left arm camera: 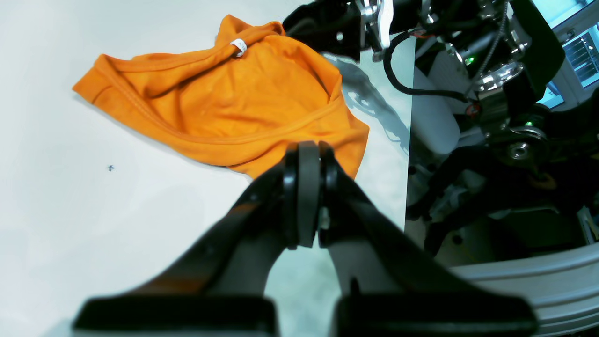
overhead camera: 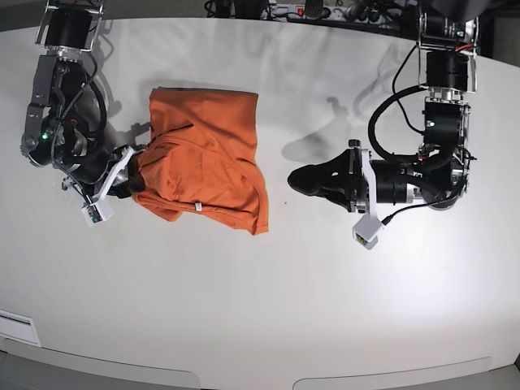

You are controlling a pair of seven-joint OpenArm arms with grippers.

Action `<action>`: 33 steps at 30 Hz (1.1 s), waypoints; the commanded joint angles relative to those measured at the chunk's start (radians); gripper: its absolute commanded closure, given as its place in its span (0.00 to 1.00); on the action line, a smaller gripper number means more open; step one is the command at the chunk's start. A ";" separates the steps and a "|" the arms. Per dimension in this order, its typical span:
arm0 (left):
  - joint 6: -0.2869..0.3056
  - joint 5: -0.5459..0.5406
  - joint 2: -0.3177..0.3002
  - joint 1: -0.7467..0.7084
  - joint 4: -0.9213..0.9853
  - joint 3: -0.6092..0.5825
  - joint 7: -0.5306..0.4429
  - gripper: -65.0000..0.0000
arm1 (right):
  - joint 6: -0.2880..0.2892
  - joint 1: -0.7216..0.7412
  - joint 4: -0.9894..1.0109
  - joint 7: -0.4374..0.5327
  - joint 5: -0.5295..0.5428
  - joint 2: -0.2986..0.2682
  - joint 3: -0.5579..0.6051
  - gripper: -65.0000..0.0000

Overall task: Fold the T-shirt properly
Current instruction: 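Push the bundle's side inward with the right gripper to neaten it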

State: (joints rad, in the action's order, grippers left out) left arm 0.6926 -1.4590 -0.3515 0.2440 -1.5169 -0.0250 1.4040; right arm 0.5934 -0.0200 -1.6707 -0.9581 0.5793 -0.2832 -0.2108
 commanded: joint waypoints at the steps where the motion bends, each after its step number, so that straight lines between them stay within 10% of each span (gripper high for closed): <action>1: 0.006 -0.025 -0.015 0.022 -0.014 0.007 -0.008 1.00 | 0.001 0.018 -0.017 0.023 0.015 -0.013 -0.005 0.96; 30: 0.006 -0.025 -0.022 0.022 -0.014 0.007 -0.008 1.00 | 0.001 0.016 -0.169 0.047 -0.007 -0.013 -0.005 1.00; 33: 0.006 -0.025 -0.023 0.021 -0.014 0.007 -0.008 1.00 | 0.000 0.016 -0.169 0.028 0.025 -0.013 -0.005 0.82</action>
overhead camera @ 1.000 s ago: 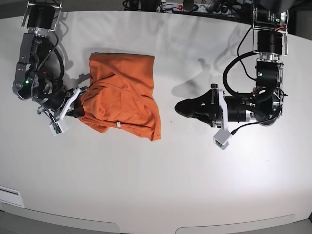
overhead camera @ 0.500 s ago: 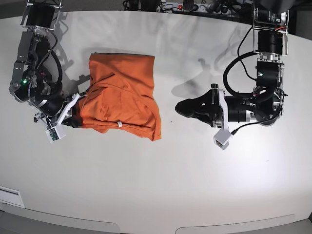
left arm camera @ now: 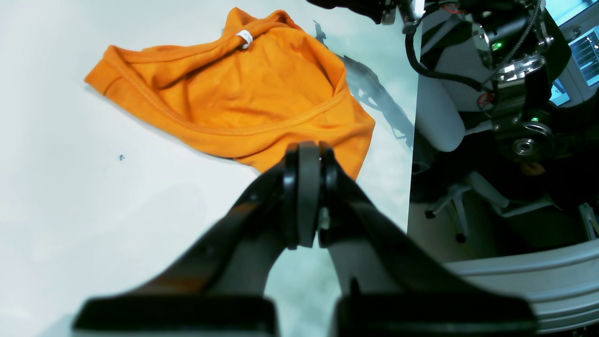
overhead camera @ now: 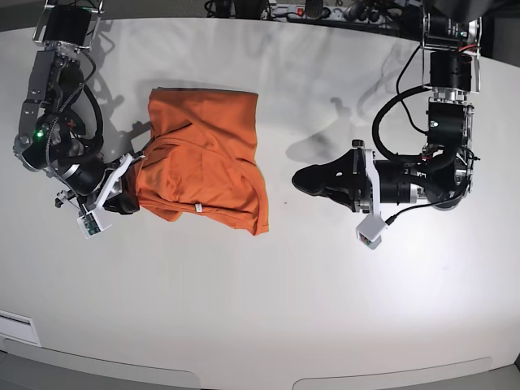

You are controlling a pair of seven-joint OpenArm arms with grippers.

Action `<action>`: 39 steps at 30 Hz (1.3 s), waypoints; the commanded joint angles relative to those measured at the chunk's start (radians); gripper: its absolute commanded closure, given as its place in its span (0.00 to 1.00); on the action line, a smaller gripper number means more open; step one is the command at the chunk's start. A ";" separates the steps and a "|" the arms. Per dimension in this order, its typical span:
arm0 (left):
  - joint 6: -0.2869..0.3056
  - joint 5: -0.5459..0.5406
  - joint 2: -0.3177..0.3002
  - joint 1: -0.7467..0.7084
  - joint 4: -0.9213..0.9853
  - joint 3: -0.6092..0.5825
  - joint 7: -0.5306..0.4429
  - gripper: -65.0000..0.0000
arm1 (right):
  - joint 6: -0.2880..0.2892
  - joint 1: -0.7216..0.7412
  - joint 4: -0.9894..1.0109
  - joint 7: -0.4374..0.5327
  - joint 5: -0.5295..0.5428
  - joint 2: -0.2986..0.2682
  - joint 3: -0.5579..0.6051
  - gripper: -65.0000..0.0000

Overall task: Fold the T-shirt properly
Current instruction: 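Push the bundle's side inward with the right gripper to neaten it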

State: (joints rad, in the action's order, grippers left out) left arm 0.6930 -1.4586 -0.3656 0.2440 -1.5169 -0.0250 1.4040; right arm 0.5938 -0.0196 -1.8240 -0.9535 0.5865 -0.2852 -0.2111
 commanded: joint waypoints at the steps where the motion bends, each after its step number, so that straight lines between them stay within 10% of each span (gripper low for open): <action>1: 0.005 -0.025 -0.008 0.021 -0.014 0.007 -0.008 1.00 | -0.003 0.016 -0.015 0.013 0.032 -0.011 -0.005 0.74; 39: 0.005 -0.025 -0.008 0.016 -0.014 0.007 -0.008 1.00 | -0.039 -0.047 0.093 0.109 -0.128 0.024 -0.005 0.74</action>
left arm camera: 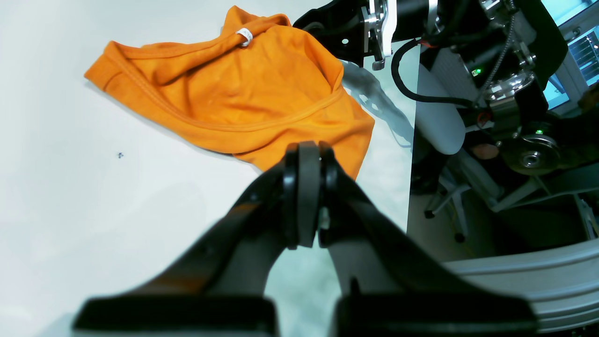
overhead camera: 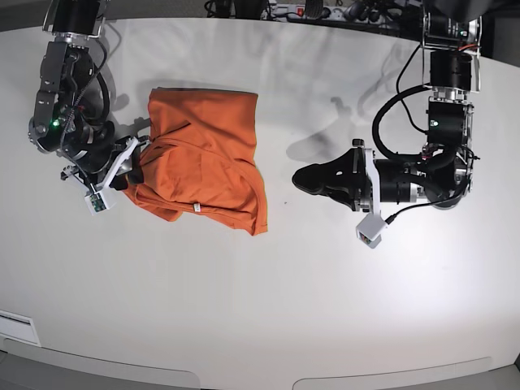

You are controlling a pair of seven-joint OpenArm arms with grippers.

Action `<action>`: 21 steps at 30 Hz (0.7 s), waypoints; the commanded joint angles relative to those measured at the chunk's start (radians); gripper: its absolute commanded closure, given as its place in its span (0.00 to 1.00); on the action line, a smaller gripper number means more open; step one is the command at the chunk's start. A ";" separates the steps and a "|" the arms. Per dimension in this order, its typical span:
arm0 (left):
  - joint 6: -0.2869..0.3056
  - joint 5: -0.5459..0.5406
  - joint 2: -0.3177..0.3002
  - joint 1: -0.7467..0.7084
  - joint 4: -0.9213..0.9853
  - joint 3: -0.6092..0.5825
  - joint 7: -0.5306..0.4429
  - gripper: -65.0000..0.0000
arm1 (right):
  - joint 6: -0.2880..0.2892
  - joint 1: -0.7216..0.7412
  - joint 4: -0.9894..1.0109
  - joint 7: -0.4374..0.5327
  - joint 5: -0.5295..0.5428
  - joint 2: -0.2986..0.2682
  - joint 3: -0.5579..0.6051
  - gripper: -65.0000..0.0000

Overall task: Fold the T-shirt properly
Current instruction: 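Push the bundle's side inward with the right gripper to neaten it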

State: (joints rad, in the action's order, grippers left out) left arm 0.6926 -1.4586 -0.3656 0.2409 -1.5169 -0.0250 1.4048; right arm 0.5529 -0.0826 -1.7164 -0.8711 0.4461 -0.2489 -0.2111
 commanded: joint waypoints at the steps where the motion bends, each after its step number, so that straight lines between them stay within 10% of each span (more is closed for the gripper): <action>1: 0.006 -0.025 -0.008 0.019 -0.014 0.007 -0.009 1.00 | 0.009 0.017 -0.015 0.027 0.024 -0.012 -0.005 0.85; 3: 0.006 -0.025 -0.008 0.019 -0.014 0.007 -0.009 1.00 | 0.027 0.019 -0.015 0.031 0.056 -0.011 -0.005 1.00; 21: 0.006 -0.025 -0.008 0.019 -0.014 0.007 -0.009 1.00 | -0.015 0.137 -0.019 0.032 0.051 -0.013 -0.005 1.00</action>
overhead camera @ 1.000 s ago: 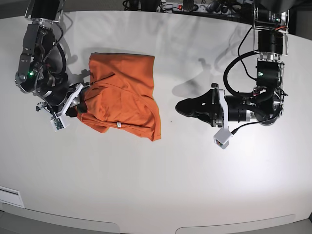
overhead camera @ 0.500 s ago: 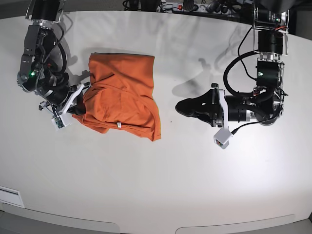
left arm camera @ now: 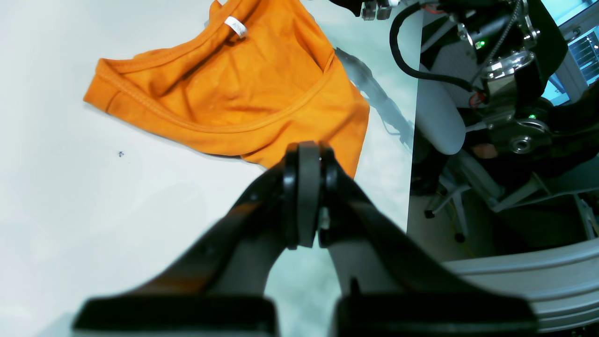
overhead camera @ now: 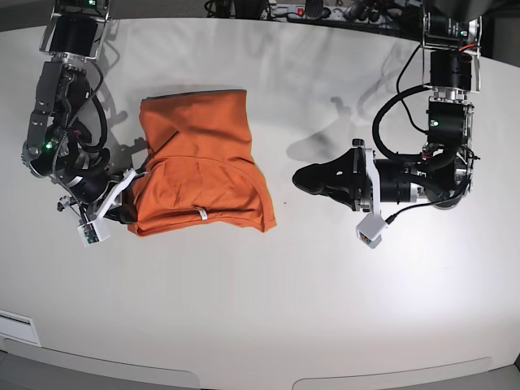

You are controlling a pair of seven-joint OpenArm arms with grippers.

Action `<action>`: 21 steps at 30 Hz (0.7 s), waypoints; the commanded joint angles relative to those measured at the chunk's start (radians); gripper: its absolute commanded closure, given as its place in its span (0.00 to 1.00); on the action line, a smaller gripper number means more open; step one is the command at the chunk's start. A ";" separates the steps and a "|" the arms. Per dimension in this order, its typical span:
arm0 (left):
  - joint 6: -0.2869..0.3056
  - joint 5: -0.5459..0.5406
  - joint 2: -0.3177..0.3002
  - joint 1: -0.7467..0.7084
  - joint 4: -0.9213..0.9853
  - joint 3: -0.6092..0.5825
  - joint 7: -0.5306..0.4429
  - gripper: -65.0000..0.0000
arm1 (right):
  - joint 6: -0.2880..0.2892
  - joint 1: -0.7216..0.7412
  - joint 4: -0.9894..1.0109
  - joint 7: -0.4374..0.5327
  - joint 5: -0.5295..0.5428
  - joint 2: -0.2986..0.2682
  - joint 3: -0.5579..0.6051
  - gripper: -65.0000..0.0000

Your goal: Fold the T-shirt properly

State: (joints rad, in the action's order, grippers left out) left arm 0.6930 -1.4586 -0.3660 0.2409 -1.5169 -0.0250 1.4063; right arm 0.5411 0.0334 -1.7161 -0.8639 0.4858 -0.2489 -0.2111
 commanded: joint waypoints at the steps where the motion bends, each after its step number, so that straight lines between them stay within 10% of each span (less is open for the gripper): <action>1: 0.005 -0.025 -0.008 0.019 -0.014 0.007 -0.010 1.00 | -0.009 0.023 -0.026 0.008 0.011 -0.014 -0.005 1.00; 21: 0.005 -0.025 -0.008 0.019 -0.014 0.007 -0.010 1.00 | -0.045 0.060 -0.050 0.082 -0.024 -0.011 -0.005 1.00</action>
State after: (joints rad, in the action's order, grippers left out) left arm 0.6926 -1.4590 -0.3660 0.2409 -1.5169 -0.0250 1.4067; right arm 0.4992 0.0677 -1.7527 -0.8158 0.4473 -0.2478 -0.2108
